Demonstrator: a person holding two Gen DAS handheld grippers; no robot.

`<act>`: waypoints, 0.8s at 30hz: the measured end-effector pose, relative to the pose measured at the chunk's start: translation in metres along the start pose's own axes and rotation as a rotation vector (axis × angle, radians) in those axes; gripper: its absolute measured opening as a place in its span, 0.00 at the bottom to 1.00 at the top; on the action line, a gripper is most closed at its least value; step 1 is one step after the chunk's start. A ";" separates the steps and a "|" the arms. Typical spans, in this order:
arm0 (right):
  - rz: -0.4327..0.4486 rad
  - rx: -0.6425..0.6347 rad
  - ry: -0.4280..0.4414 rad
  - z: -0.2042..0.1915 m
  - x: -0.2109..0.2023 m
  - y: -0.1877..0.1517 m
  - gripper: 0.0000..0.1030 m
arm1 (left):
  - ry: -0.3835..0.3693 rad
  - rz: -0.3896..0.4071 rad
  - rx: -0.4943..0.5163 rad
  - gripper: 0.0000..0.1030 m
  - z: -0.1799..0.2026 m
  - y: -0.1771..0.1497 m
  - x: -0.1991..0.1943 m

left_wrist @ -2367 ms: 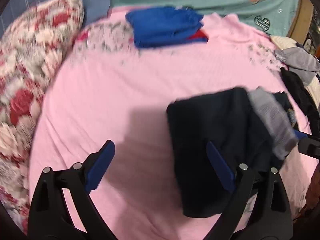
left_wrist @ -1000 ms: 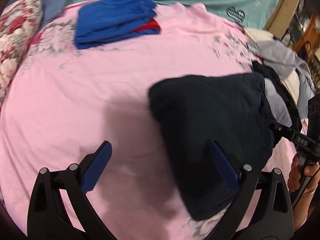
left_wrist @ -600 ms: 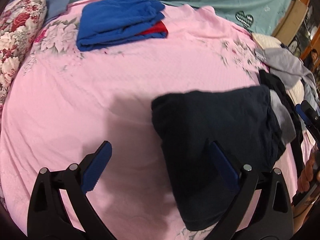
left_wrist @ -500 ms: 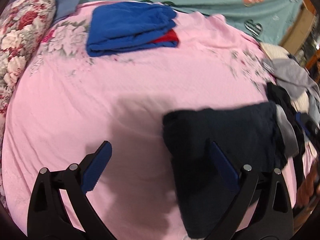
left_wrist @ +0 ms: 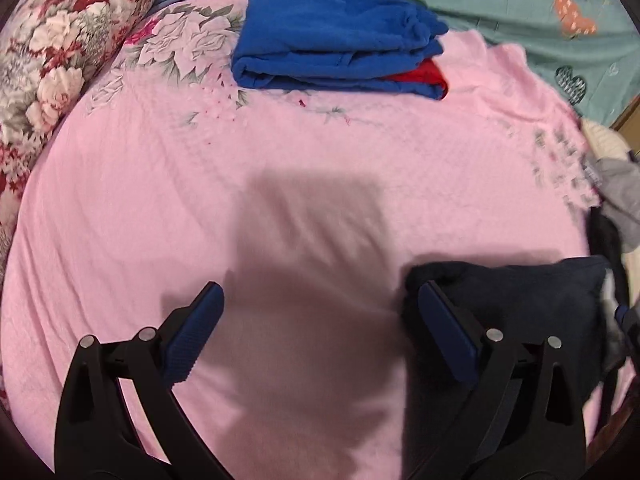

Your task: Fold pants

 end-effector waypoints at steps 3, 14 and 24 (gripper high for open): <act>0.059 -0.044 0.069 -0.025 -0.034 -0.012 0.28 | -0.043 0.033 -0.017 0.96 0.000 -0.007 -0.013; 0.008 -0.035 0.013 -0.027 -0.046 -0.054 0.67 | -0.107 0.019 0.064 0.97 0.018 -0.034 -0.034; 0.166 0.140 -0.044 0.013 -0.084 -0.046 0.94 | -0.283 -0.240 0.102 0.96 0.049 -0.073 -0.013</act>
Point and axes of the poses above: each gripper's, at about its wrist camera, not at the fingertips, and x roughly the way its jaws point, z to its right, y to its top, the point moved 5 cm from there along x, roughly the way its jaws point, and after that the axes turned 10 degrees about y, right-handed, at the moved point
